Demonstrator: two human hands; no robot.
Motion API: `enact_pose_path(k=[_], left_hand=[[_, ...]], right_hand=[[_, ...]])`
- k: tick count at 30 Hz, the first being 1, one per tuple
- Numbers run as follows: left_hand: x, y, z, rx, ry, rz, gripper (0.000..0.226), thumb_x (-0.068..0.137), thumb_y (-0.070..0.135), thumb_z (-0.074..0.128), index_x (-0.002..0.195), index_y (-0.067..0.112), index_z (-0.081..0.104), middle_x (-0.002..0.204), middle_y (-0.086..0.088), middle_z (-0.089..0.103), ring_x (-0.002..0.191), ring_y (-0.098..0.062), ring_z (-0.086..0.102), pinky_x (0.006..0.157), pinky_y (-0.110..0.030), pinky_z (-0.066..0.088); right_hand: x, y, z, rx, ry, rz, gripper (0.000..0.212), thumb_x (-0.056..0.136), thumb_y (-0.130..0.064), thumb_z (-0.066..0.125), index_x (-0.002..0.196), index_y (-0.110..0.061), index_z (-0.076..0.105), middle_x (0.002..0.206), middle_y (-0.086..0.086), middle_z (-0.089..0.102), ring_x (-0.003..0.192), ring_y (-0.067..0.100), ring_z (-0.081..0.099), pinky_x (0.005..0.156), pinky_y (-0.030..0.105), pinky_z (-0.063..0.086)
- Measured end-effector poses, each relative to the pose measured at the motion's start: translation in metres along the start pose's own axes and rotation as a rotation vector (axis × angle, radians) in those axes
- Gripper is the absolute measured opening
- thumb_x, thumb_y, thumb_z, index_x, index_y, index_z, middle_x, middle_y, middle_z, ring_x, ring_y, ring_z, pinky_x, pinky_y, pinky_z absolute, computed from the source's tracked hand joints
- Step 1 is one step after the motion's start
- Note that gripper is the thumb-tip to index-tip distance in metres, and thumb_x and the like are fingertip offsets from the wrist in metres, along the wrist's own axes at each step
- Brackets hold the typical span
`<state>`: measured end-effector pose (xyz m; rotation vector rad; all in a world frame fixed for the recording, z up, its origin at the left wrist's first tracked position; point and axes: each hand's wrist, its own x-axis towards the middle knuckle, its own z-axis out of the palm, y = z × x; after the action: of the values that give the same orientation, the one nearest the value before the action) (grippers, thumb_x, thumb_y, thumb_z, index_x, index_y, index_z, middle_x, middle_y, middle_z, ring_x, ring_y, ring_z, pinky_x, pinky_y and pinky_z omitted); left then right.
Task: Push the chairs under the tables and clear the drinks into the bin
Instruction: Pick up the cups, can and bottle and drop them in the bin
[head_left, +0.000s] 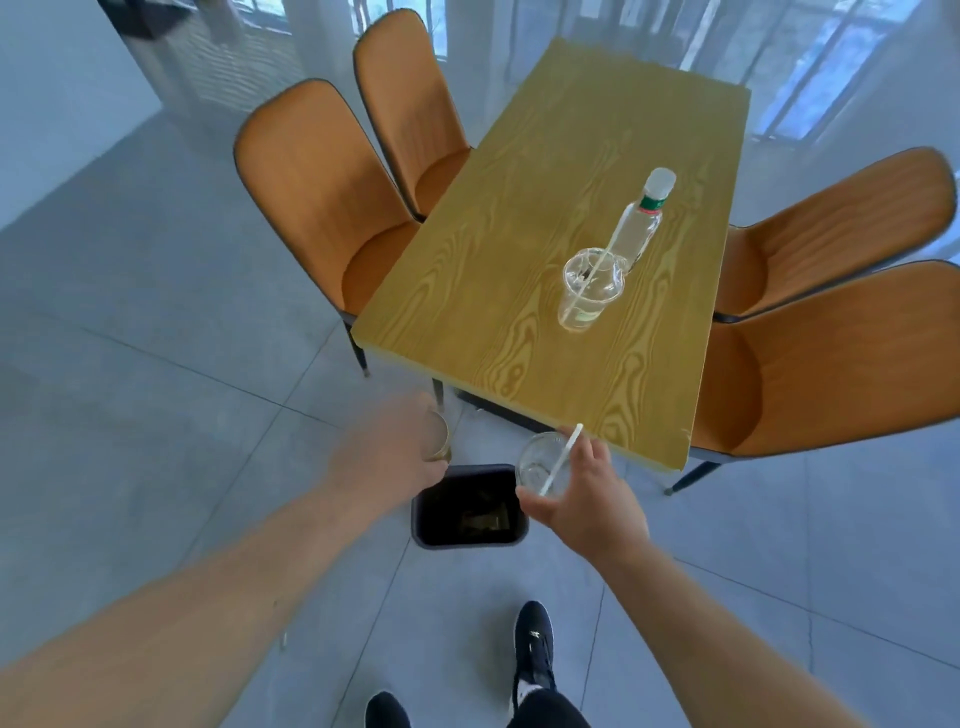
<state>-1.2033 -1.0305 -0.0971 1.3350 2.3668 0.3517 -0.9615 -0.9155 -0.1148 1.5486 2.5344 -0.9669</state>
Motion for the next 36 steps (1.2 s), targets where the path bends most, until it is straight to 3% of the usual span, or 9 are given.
enact_pose_path(k=[4, 9, 14, 18, 25, 31, 34, 36], left_hand=[[-0.002, 0.002, -0.001, 0.031, 0.003, -0.003, 0.070, 0.076, 0.053, 0.079, 0.130, 0.036, 0.038, 0.126, 0.002, 0.054, 0.099, -0.026, 0.061, 0.072, -0.034, 0.042], [0.010, -0.003, 0.031, 0.020, -0.012, -0.052, 0.070, 0.076, 0.054, 0.078, 0.130, 0.037, 0.037, 0.125, 0.002, 0.054, 0.097, -0.027, 0.061, 0.072, -0.035, 0.046], [0.037, -0.029, 0.111, 0.019, -0.045, -0.094, 0.072, 0.074, 0.053, 0.080, 0.132, 0.038, 0.040, 0.124, 0.003, 0.053, 0.098, -0.027, 0.062, 0.070, -0.035, 0.044], [0.069, -0.064, 0.195, 0.014, -0.004, -0.070, 0.075, 0.071, 0.047, 0.084, 0.132, 0.032, 0.045, 0.118, 0.000, 0.058, 0.089, -0.033, 0.065, 0.066, -0.036, 0.049], [0.094, -0.119, 0.303, 0.002, -0.022, -0.125, 0.074, 0.072, 0.048, 0.081, 0.131, 0.039, 0.037, 0.122, 0.006, 0.058, 0.088, -0.028, 0.064, 0.062, -0.033, 0.042], [0.093, -0.126, 0.304, -0.012, -0.056, -0.156, 0.078, 0.070, 0.055, 0.081, 0.133, 0.038, 0.038, 0.127, 0.007, 0.054, 0.087, -0.029, 0.065, 0.062, -0.035, 0.045], [0.093, -0.115, 0.286, 0.006, -0.098, -0.151, 0.081, 0.071, 0.062, 0.077, 0.137, 0.034, 0.038, 0.134, 0.006, 0.049, 0.090, -0.028, 0.065, 0.063, -0.034, 0.044], [0.088, -0.101, 0.263, 0.007, -0.112, -0.157, 0.073, 0.075, 0.065, 0.071, 0.134, 0.035, 0.041, 0.132, 0.007, 0.052, 0.091, -0.027, 0.065, 0.064, -0.033, 0.043]], right_hand=[[0.001, -0.003, 0.006, 0.009, 0.011, -0.049, 0.102, 0.076, -0.070, 0.069, 0.156, -0.027, 0.022, 0.137, -0.005, 0.041, 0.119, 0.020, 0.053, 0.077, 0.032, 0.048], [0.030, 0.009, 0.028, 0.012, -0.026, -0.070, 0.103, 0.076, -0.071, 0.068, 0.156, -0.027, 0.021, 0.141, -0.003, 0.040, 0.120, 0.022, 0.054, 0.081, 0.034, 0.051], [0.075, 0.046, 0.087, 0.022, -0.065, -0.046, 0.100, 0.074, -0.069, 0.070, 0.154, -0.030, 0.024, 0.144, -0.003, 0.040, 0.117, 0.024, 0.058, 0.081, 0.035, 0.050], [0.115, 0.087, 0.154, 0.022, -0.067, -0.028, 0.102, 0.069, -0.073, 0.067, 0.152, -0.039, 0.017, 0.149, -0.009, 0.032, 0.120, 0.026, 0.057, 0.079, 0.036, 0.047], [0.158, 0.140, 0.249, 0.056, -0.040, -0.012, 0.106, 0.069, -0.069, 0.073, 0.153, -0.039, 0.016, 0.143, -0.011, 0.034, 0.115, 0.025, 0.061, 0.074, 0.035, 0.051], [0.157, 0.152, 0.256, 0.022, -0.098, 0.081, 0.121, 0.064, -0.084, 0.068, 0.156, -0.043, 0.002, 0.154, -0.012, 0.027, 0.128, 0.026, 0.053, 0.082, 0.038, 0.049], [0.148, 0.150, 0.239, -0.018, -0.096, 0.088, 0.108, 0.069, -0.083, 0.060, 0.155, -0.040, 0.011, 0.153, -0.011, 0.029, 0.129, 0.022, 0.049, 0.080, 0.034, 0.042], [0.138, 0.144, 0.217, -0.054, -0.096, 0.072, 0.091, 0.073, -0.080, 0.053, 0.150, -0.038, 0.028, 0.148, -0.011, 0.041, 0.127, 0.018, 0.049, 0.081, 0.032, 0.041]])
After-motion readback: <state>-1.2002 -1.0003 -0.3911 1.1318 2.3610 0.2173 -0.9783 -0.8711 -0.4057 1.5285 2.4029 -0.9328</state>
